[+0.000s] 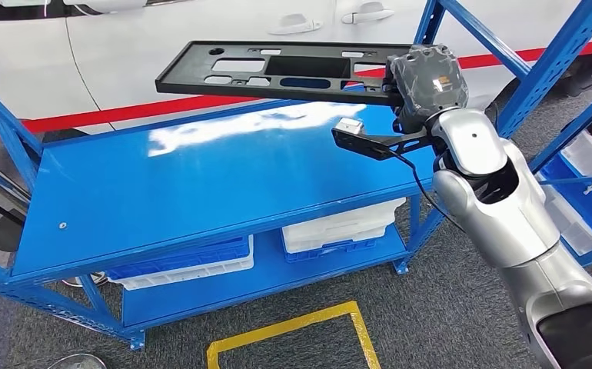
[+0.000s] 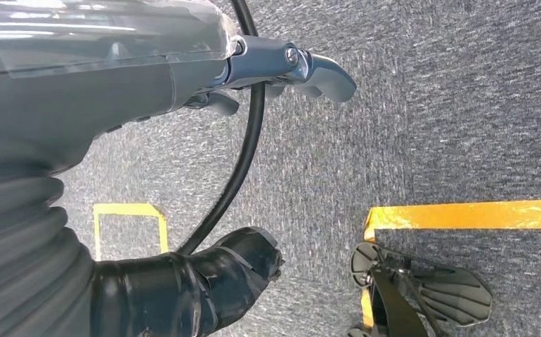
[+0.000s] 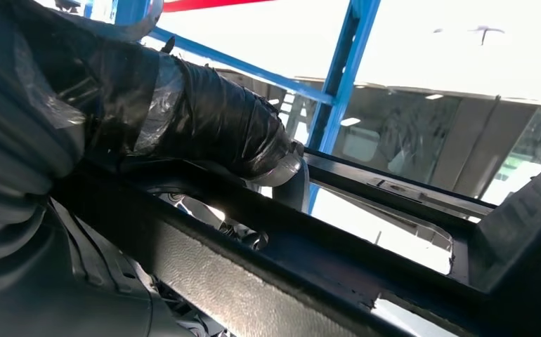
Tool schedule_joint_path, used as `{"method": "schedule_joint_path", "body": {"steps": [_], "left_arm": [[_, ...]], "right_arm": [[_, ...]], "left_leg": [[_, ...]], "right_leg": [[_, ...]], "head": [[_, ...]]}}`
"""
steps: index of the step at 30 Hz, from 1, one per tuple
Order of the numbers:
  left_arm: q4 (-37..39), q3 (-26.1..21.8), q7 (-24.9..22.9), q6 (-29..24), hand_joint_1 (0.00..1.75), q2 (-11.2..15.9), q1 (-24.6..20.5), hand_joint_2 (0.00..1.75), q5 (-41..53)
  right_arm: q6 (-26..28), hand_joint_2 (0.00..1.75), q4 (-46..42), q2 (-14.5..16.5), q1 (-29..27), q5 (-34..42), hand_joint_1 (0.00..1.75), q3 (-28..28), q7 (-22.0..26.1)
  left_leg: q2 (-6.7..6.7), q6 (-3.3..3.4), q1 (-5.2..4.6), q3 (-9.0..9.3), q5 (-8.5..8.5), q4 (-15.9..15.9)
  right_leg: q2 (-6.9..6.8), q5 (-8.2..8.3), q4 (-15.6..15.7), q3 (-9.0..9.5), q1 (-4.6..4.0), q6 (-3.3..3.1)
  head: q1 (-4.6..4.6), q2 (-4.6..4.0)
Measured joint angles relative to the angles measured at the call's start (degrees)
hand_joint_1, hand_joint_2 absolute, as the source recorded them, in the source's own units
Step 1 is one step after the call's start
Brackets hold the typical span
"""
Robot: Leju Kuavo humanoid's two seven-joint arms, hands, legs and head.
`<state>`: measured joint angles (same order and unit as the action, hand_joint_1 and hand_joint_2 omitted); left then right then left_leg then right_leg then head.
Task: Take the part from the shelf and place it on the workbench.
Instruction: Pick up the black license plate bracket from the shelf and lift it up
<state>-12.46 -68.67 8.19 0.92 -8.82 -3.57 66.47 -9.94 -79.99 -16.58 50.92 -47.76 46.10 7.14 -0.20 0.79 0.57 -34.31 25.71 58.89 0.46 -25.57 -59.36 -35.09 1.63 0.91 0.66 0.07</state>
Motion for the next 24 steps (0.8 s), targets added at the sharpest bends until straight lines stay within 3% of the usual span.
{"method": "schedule_joint_path", "body": {"steps": [4,8,10,12,13,14,15,17,19,22,24], "left_arm": [[0.0,0.0,-0.2,-0.1,0.00,0.0,0.0,1.75,0.0],[0.0,0.0,-0.4,-0.1,0.00,0.0,-0.1,1.75,0.0],[0.0,-0.1,-0.4,-0.1,0.00,-0.1,-0.2,1.75,0.0],[0.0,-0.2,-0.4,-0.1,0.00,-0.1,-0.3,1.75,0.0],[0.0,-0.2,-0.4,-0.1,0.00,-0.1,-0.3,1.75,0.0],[0.0,-0.3,-0.4,-0.2,0.00,-0.1,-0.3,1.75,0.0],[0.0,-0.3,-0.5,-0.2,0.00,-0.1,-0.3,1.75,0.1],[0.0,-0.4,-0.5,-0.2,0.00,-0.1,-0.3,1.75,0.1],[0.0,-0.5,-0.5,-0.2,0.00,-0.1,-0.4,1.75,0.2],[0.0,-0.6,-0.5,-0.1,0.00,-0.1,-0.4,1.75,0.2],[0.0,-0.7,-0.6,-0.1,0.00,-0.2,-0.3,1.75,0.3]], "right_arm": [[0.0,1.75,0.2,0.0,-0.5,0.3,1.75,0.0,0.2],[0.0,1.75,0.5,-0.1,-0.6,0.4,1.75,0.1,0.3],[0.0,1.75,0.7,-0.2,-0.6,0.4,1.75,0.1,0.4],[0.0,1.75,1.0,-0.3,-0.7,0.4,1.75,0.2,0.5],[0.0,1.75,1.2,-0.4,-0.9,0.4,1.75,0.3,0.5],[-0.1,1.75,1.4,-0.4,-1.0,0.4,1.75,0.4,0.5],[-0.1,1.75,1.5,-0.5,-1.0,0.5,1.75,0.4,0.6],[-0.1,1.75,1.7,-0.5,-1.0,0.5,1.75,0.5,0.6],[-0.1,1.75,1.8,-0.5,-1.0,0.6,1.75,0.5,0.6],[-0.1,1.75,2.0,-0.5,-0.8,0.7,1.75,0.6,0.7],[-0.1,1.75,2.1,-0.5,-0.8,0.9,1.75,0.7,0.7]], "left_leg": [[0.00,0.45,-0.10,-0.25,0.24,0.5],[0.19,1.51,0.06,0.06,-0.68,-0.4],[0.45,2.06,0.34,0.28,-1.29,-1.3],[0.52,2.27,0.24,0.12,-1.40,-1.3],[0.53,2.26,0.20,0.02,-1.40,-1.2],[0.55,2.24,0.17,-0.10,-1.38,-1.0],[0.54,2.19,0.17,-0.22,-1.35,-0.8],[0.50,1.87,0.17,-0.53,-1.18,-0.2],[0.38,1.21,0.07,-0.85,-1.17,0.3],[0.25,0.04,0.06,-1.27,-1.68,0.4],[0.20,-0.53,0.24,-2.14,-0.11,1.7]], "right_leg": [[0.01,-0.01,0.0,0.00,0.11,0.51],[0.01,-0.32,-0.1,0.10,0.17,1.38],[-0.11,-3.31,-3.9,-1.44,0.14,1.43],[-0.14,-7.06,-11.2,-4.50,0.14,1.53],[-0.16,-7.88,-14.0,-5.62,0.19,1.63],[-0.18,-7.64,-14.9,-5.89,0.27,1.73],[-0.23,-6.40,-13.7,-5.11,0.36,1.79],[-0.40,-3.26,-6.5,-1.10,0.56,1.84],[-0.37,-1.59,-1.5,1.52,0.27,1.41],[-0.24,-1.08,-0.8,1.15,-0.21,0.16],[-0.41,-0.37,-0.3,0.64,-0.12,-1.02]], "head": [[0.00,0.00],[0.01,0.00],[0.03,0.00],[0.03,0.00],[0.03,0.00],[0.03,0.00],[0.03,0.00],[0.03,0.00],[0.02,0.00],[0.01,0.00],[-0.01,0.00]]}}
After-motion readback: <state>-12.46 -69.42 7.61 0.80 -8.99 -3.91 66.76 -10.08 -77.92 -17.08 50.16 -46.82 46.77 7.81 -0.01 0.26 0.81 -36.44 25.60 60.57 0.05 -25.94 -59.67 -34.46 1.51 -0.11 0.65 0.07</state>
